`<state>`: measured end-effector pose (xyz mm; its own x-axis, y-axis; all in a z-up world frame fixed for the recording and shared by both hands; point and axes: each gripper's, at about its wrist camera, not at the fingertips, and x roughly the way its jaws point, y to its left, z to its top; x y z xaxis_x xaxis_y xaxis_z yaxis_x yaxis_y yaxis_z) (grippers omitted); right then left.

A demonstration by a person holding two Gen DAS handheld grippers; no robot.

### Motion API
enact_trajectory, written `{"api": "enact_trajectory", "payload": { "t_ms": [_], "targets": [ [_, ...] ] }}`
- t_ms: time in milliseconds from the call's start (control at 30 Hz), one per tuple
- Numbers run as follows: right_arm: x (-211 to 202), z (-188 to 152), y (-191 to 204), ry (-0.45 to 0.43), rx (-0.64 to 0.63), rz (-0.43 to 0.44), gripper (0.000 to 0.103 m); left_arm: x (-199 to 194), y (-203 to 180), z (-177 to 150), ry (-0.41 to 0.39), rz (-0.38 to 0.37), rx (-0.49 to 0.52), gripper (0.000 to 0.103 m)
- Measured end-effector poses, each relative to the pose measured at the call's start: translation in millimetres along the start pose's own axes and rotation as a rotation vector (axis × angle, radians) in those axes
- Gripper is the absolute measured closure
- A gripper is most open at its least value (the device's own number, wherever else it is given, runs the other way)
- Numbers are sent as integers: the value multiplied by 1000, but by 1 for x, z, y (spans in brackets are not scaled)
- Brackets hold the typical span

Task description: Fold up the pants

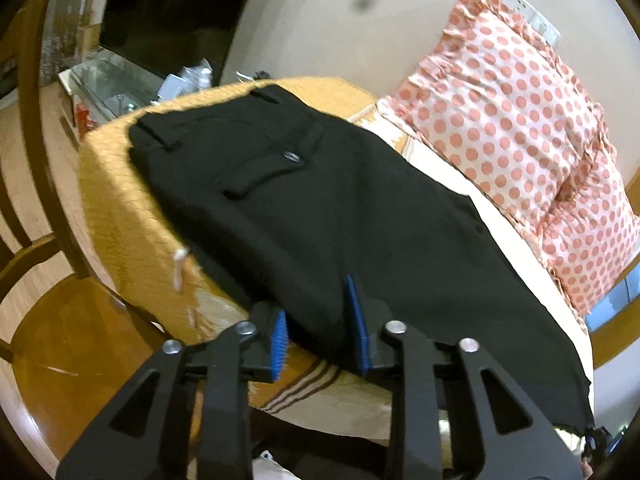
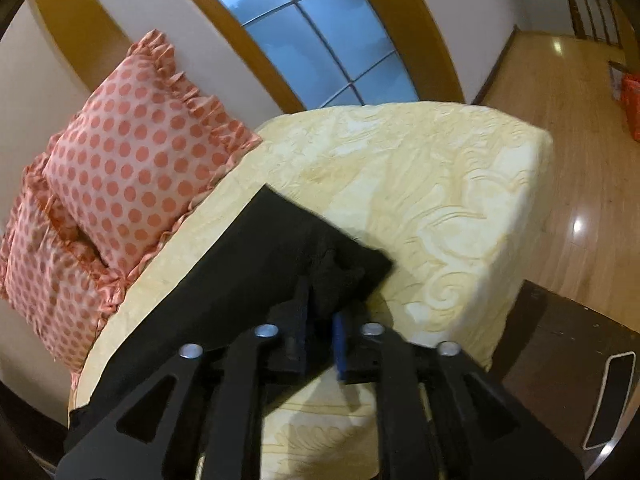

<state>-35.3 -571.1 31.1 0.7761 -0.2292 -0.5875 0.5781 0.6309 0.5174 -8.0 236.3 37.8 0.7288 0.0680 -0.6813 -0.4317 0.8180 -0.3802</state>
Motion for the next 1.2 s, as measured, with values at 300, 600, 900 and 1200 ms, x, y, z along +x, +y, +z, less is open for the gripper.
{"api": "enact_trajectory", "payload": {
  "t_ms": [300, 600, 900, 1200],
  "targets": [
    [30, 49, 79, 18, -358, 85, 60, -42, -60, -1, -216, 71, 210, 36],
    [123, 36, 133, 276, -762, -27, 61, 13, -126, -44, 21, -139, 409, 33],
    [127, 36, 111, 362, -810, 41, 49, 37, -131, -56, 84, -157, 406, 22],
    [114, 28, 110, 298, -872, 81, 65, 40, -138, -60, 72, -145, 452, 15]
  ]
}}
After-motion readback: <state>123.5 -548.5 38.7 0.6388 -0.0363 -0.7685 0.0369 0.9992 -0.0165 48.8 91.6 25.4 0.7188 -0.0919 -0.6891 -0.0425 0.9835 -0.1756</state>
